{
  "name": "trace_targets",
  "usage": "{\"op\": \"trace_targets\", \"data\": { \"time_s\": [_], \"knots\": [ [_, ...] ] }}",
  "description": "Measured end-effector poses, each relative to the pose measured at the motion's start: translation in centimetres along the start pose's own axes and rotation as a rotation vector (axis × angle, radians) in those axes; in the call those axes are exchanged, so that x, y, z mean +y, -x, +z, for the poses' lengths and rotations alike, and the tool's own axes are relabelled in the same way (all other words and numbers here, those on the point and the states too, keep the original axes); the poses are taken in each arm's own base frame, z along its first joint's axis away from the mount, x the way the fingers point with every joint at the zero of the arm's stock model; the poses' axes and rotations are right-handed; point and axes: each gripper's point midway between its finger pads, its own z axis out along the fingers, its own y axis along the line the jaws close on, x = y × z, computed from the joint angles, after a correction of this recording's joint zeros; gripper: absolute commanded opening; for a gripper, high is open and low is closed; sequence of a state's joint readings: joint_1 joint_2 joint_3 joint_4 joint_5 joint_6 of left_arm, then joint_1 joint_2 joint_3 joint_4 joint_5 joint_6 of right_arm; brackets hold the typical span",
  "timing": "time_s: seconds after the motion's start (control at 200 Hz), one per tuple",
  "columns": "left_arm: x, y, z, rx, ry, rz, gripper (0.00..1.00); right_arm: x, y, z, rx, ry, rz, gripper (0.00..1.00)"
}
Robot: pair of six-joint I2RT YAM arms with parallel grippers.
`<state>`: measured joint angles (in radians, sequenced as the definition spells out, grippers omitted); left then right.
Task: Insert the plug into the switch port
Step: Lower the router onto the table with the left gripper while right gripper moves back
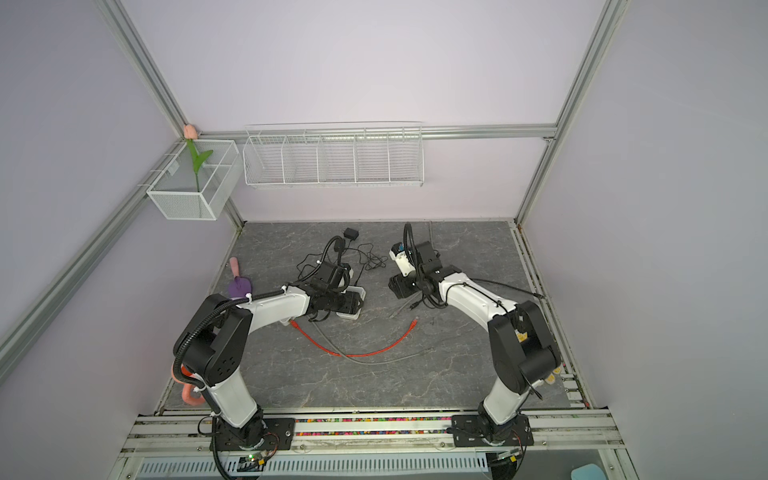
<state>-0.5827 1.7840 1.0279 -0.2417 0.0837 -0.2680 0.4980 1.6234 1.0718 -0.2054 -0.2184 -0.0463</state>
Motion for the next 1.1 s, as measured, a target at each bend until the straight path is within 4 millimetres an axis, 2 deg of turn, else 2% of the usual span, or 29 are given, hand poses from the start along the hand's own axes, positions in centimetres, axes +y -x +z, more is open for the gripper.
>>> {"op": "trace_targets", "data": {
  "time_s": [0.025, 0.07, 0.165, 0.34, 0.345, 0.355, 0.36, 0.375, 0.505, 0.64, 0.68, 0.77, 0.78, 0.795, 0.875, 0.935, 0.995, 1.04, 1.1],
  "knots": [
    [0.1, 0.0, 0.0, 0.001, 0.007, -0.005, 0.26, 0.5, -0.3, -0.2, -0.005, 0.021, -0.01, 0.65],
    [0.3, 0.0, 0.0, 0.0, 0.017, -0.014, 0.33, 1.1, -0.5, -0.4, -0.015, 0.053, -0.024, 0.65],
    [0.6, 0.1, 0.0, -0.008, 0.034, -0.033, 0.54, 2.0, 0.3, -0.8, -0.052, 0.098, -0.05, 0.65],
    [1.2, -0.1, -0.4, -0.037, 0.056, -0.063, 0.79, 3.0, 0.8, -1.2, -0.072, 0.151, -0.061, 0.65],
    [1.2, -0.1, -0.4, -0.039, 0.057, -0.065, 0.81, 3.0, 0.8, -1.2, -0.073, 0.153, -0.061, 0.65],
    [1.2, -0.1, -0.5, -0.042, 0.058, -0.065, 0.94, 3.1, 0.8, -1.3, -0.074, 0.154, -0.062, 0.65],
    [1.2, -0.1, -0.5, -0.042, 0.058, -0.066, 0.98, 3.1, 0.9, -1.3, -0.076, 0.156, -0.063, 0.65],
    [1.3, -0.2, -0.6, -0.045, 0.061, -0.073, 1.0, 3.3, 0.9, -1.4, -0.079, 0.16, -0.065, 0.65],
    [1.5, 0.2, -1.9, -0.096, 0.067, -0.093, 1.0, 4.5, 1.0, -3.2, -0.134, 0.182, -0.097, 0.7],
    [1.2, 1.6, -3.6, -0.167, 0.06, -0.109, 1.0, 5.5, 1.7, -5.5, -0.194, 0.192, -0.132, 0.76],
    [1.1, 2.1, -4.1, -0.188, 0.055, -0.113, 1.0, 5.7, 2.1, -6.0, -0.211, 0.191, -0.14, 0.86],
    [1.0, 3.1, -5.6, -0.236, 0.052, -0.125, 1.0, 6.0, 2.7, -6.9, -0.243, 0.183, -0.16, 0.98],
    [1.0, 3.2, -5.8, -0.244, 0.056, -0.126, 1.0, 6.0, 2.8, -7.1, -0.246, 0.184, -0.159, 0.92],
    [1.1, 3.3, -6.3, -0.258, 0.068, -0.131, 1.0, 6.0, 2.8, -7.2, -0.249, 0.179, -0.156, 0.89],
    [1.8, 4.0, -9.5, -0.361, 0.163, -0.136, 1.0, 6.3, 3.1, -8.2, -0.275, 0.163, -0.163, 0.89],
    [1.6, 4.3, -13.1, -0.485, 0.201, -0.128, 1.0, 6.4, 3.3, -8.8, -0.291, 0.15, -0.166, 0.89],
    [1.1, 4.4, -16.2, -0.61, 0.168, -0.124, 1.0, 6.5, 3.5, -9.3, -0.304, 0.146, -0.171, 0.89],
    [1.3, 4.3, -17.6, -0.676, 0.147, -0.123, 1.0, 6.5, 3.6, -9.3, -0.311, 0.149, -0.176, 0.88],
    [1.7, 4.0, -18.1, -0.717, 0.132, -0.125, 1.0, 7.2, 2.9, -9.0, -0.319, 0.185, -0.203, 0.88]
  ]
}}
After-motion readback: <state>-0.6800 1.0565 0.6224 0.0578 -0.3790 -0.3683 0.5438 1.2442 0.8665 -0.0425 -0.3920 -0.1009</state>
